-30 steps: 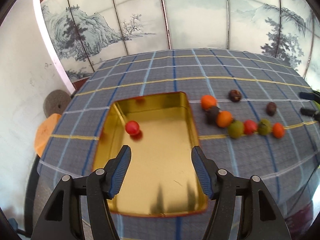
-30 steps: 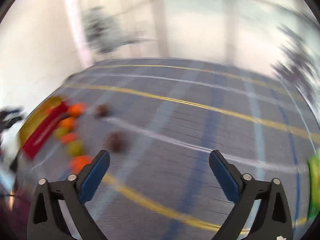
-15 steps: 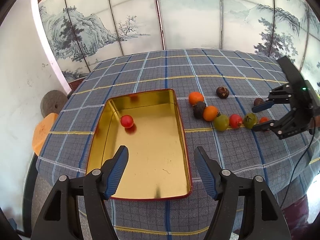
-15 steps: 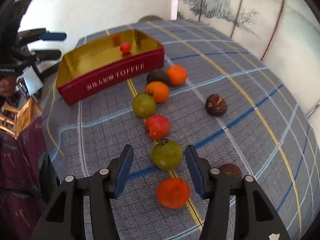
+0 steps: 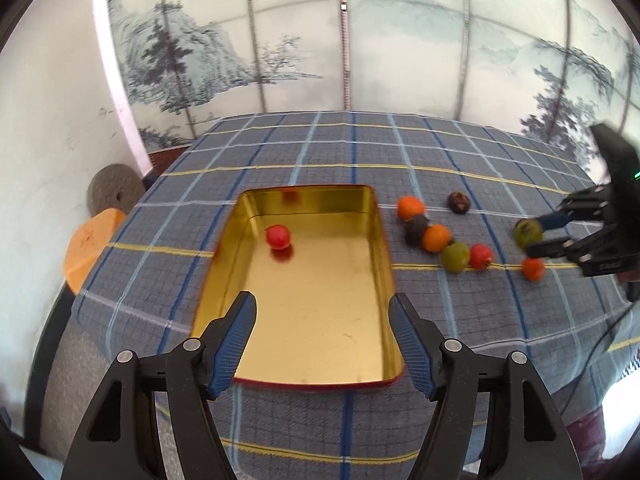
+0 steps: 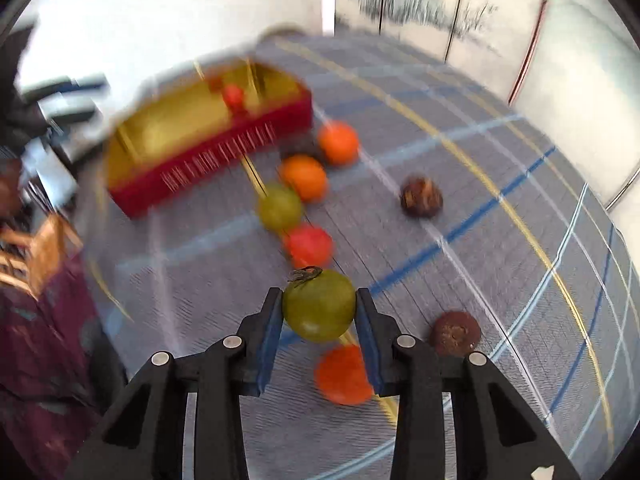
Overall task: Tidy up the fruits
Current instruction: 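Carry the green tomato into the tin with the right gripper and release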
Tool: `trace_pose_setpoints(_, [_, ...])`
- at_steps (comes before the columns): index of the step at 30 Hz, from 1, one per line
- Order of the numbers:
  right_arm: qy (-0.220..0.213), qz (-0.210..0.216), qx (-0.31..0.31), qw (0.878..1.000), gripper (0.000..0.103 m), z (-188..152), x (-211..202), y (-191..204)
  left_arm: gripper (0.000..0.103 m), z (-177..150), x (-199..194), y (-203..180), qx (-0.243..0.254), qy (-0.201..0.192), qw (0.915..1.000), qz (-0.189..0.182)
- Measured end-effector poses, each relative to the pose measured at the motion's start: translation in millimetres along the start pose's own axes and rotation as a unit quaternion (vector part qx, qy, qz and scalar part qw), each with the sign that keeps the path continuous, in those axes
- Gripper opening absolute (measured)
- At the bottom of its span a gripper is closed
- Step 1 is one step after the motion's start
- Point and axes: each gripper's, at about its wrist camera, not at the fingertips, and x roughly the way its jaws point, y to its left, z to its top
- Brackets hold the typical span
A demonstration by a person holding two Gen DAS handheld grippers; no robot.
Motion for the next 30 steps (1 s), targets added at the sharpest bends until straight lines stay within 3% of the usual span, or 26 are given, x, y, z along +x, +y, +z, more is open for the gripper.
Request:
trace_pose_setpoints(5, [-0.044,0.044,-0.031,0.998,0.033,58,-5,41,0.069,-2,-2,13,-0.019,-0.002,0.9997,0.017])
trace_pose_setpoints(12, [-0.013,0.062,-0.030,0.998,0.034,129,70,68,0.071,-6,-3,31,-0.028,0.000,0.9983,0.051])
trace_pose_setpoints(21, [0.040,0.032,-0.017,0.999,0.034,156,143,75,0.074,-15,1,51,-0.030,0.004,0.9965,0.078])
trace_pose_setpoints(30, [0.064,0.011,0.015,0.998,0.035,162,173,67,0.074,-24,13,62,-0.039,0.022,0.9958,0.080])
